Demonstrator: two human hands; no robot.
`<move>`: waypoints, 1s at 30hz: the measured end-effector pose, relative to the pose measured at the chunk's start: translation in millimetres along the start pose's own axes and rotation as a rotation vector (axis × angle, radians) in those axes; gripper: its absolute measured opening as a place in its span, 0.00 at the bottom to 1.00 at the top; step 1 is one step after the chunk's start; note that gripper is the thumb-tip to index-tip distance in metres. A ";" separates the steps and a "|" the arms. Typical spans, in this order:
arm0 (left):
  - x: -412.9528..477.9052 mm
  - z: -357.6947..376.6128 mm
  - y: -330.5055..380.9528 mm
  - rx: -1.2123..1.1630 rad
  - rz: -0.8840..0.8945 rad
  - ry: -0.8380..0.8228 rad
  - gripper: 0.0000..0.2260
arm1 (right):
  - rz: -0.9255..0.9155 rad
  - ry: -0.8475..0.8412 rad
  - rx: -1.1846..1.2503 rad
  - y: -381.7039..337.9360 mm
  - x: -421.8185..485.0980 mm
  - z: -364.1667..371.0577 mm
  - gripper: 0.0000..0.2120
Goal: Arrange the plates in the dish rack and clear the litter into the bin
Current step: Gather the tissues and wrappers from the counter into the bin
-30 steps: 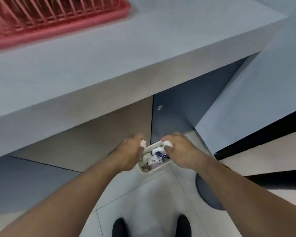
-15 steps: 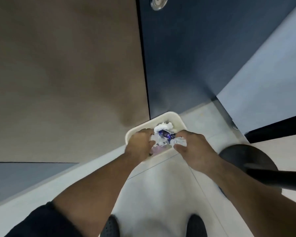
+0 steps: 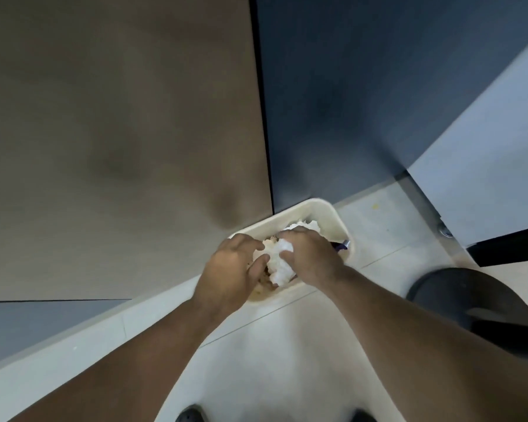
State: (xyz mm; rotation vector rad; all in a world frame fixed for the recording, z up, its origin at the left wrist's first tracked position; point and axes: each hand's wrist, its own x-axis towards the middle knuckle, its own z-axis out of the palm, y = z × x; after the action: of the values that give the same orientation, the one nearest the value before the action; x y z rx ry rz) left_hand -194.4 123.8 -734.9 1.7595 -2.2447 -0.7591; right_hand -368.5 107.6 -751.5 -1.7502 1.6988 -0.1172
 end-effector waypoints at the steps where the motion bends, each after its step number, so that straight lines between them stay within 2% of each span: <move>1: -2.1 -2.8 -2.0 0.002 0.016 -0.002 0.18 | -0.008 -0.009 -0.012 0.6 5.2 6.5 0.23; 4: -1.4 -9.1 -4.3 -0.002 0.008 -0.025 0.17 | -0.019 -0.027 -0.050 2.1 8.3 9.8 0.29; 9: -1.6 -39.8 16.0 -0.055 0.030 -0.040 0.22 | -0.054 0.037 -0.041 -2.9 -20.0 -25.3 0.21; 15: -23.7 -116.2 61.4 -0.058 0.081 -0.028 0.19 | -0.104 0.064 0.013 -44.8 -86.4 -105.7 0.18; 18: -46.4 -183.2 100.8 -0.048 0.101 0.005 0.21 | -0.106 0.081 0.042 -91.9 -132.1 -168.2 0.17; 22: -77.7 -270.1 153.0 -0.065 0.161 0.041 0.22 | -0.134 0.075 -0.028 -151.3 -185.9 -243.5 0.22; 26: -107.7 -364.1 203.1 -0.088 0.284 0.146 0.16 | -0.196 0.143 -0.034 -208.3 -225.8 -319.6 0.23; 30: -115.5 -457.3 236.4 -0.036 0.372 0.235 0.20 | -0.268 0.235 -0.017 -263.8 -252.8 -391.4 0.22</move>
State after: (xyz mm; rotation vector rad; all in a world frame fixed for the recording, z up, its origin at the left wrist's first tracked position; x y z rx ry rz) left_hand -158.5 146.3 -209.0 1.2805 -2.2806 -0.4838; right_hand -379.4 156.8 -218.4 -2.0356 1.6174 -0.4441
